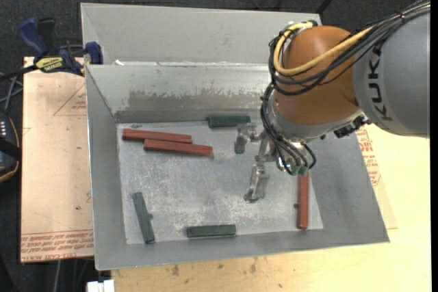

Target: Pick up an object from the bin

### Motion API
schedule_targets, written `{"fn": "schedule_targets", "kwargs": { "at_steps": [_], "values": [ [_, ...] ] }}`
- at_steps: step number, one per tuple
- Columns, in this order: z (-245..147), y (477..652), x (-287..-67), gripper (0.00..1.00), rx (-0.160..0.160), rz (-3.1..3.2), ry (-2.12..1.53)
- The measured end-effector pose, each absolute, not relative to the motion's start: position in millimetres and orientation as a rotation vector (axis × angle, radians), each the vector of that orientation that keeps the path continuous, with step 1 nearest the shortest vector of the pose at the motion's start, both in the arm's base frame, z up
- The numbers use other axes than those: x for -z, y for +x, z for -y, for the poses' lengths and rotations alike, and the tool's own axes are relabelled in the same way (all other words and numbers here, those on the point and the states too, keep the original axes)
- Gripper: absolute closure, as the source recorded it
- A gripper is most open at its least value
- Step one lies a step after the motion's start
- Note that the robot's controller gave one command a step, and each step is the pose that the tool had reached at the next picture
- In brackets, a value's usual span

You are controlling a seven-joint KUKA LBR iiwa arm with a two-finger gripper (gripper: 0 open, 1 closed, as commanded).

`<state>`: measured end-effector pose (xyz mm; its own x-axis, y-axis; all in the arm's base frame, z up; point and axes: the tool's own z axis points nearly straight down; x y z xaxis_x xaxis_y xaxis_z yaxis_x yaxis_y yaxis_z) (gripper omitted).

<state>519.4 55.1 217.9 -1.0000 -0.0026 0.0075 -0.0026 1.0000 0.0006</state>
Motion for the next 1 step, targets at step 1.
{"fn": "schedule_targets", "kwargs": {
  "at_steps": [1],
  "values": [
    [-54.8, 521.0, -222.0, 0.00, 0.002, 3.142, 0.001]
  ]
}}
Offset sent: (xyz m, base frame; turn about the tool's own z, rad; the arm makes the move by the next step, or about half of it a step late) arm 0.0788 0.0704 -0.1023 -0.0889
